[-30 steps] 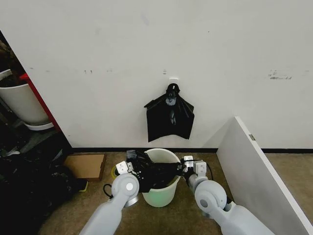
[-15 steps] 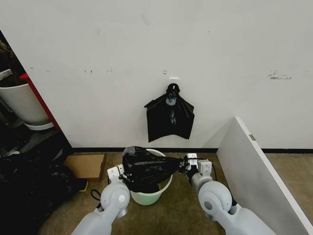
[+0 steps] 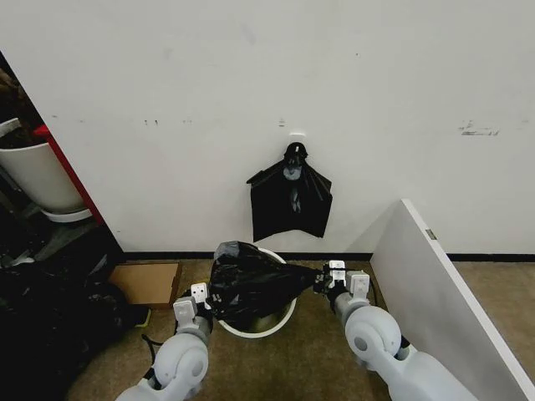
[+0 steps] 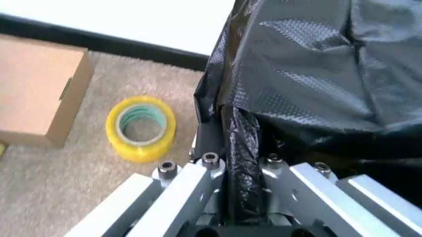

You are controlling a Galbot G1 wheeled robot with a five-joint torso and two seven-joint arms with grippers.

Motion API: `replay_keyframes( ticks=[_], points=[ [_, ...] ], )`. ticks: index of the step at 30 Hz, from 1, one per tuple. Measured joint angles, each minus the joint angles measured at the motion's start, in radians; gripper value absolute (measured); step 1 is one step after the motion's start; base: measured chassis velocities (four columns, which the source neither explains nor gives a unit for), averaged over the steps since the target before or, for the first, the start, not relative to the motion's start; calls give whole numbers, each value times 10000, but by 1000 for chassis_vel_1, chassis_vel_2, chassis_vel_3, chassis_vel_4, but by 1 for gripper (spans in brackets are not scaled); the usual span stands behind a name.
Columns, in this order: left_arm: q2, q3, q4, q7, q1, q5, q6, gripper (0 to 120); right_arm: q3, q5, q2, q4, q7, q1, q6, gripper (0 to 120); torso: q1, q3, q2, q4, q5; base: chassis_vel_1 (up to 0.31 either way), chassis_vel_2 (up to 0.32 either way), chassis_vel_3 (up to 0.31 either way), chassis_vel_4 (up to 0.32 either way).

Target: Place the garbage bag over the trash bin.

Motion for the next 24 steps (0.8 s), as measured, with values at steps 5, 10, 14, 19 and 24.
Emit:
replay_keyframes(
  ticks=[5,10,14,19,24],
  points=[
    [76,-39,-94,246,136,-117,-123,0,271,-146,-38,-407,-246,-212,127,0,0,0,0,-1,1,0,0,0,0],
    [81,-86,-138,279,130,-506,-149,0,391,-310,-92,-551,-372,-417,157,0,0,0,0,-1,1,0,0,0,0],
    [154,-87,-215,437,111,-562,-146,0,412,-386,-67,-833,-402,-408,159,0,1,0,0,-1,2,0,0,0,0],
    [158,-78,-240,381,110,-344,-99,0,315,-1257,-173,-564,-648,-624,353,0,1,1,0,0,1,0,0,0,0],
    [64,-46,-128,187,39,-137,-41,0,200,-2295,-394,63,-1058,-1060,708,1,1,1,0,0,0,0,0,0,0]
  ],
)
